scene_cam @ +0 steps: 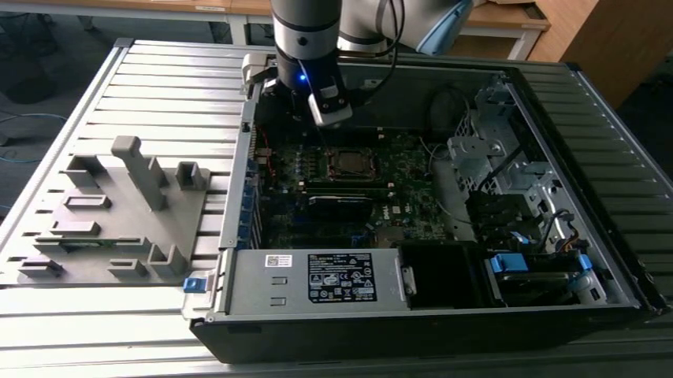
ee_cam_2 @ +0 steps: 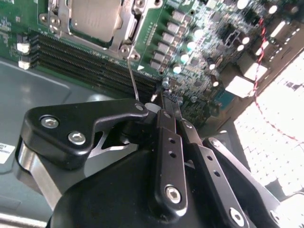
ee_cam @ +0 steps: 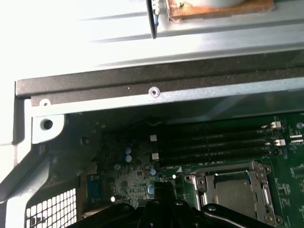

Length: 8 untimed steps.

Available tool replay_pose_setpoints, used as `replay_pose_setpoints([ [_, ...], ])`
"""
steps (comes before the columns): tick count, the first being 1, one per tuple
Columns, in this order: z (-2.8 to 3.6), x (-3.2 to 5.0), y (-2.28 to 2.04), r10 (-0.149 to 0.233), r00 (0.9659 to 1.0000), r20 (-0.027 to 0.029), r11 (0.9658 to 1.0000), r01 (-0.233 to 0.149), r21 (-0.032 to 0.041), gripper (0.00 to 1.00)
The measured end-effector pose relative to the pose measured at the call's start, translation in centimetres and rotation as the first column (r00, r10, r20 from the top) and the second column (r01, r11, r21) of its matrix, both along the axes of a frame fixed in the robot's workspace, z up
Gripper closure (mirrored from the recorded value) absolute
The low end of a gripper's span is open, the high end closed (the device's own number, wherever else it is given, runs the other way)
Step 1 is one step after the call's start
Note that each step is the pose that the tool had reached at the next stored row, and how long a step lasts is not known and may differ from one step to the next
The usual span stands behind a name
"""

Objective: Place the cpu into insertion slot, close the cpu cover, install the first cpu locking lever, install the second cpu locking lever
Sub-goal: 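Install the first cpu locking lever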

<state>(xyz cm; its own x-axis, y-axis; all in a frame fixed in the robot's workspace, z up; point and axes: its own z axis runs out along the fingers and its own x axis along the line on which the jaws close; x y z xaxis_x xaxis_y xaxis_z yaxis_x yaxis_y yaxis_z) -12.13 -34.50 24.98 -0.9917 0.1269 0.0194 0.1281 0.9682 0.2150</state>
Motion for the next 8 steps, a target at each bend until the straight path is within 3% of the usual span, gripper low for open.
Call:
replay_pose_setpoints([
  [8, 0.00, 0.00, -0.11, 0.000, 1.0000, 0.0001, 0.9983, 0.000, 0.0584, 0.89],
])
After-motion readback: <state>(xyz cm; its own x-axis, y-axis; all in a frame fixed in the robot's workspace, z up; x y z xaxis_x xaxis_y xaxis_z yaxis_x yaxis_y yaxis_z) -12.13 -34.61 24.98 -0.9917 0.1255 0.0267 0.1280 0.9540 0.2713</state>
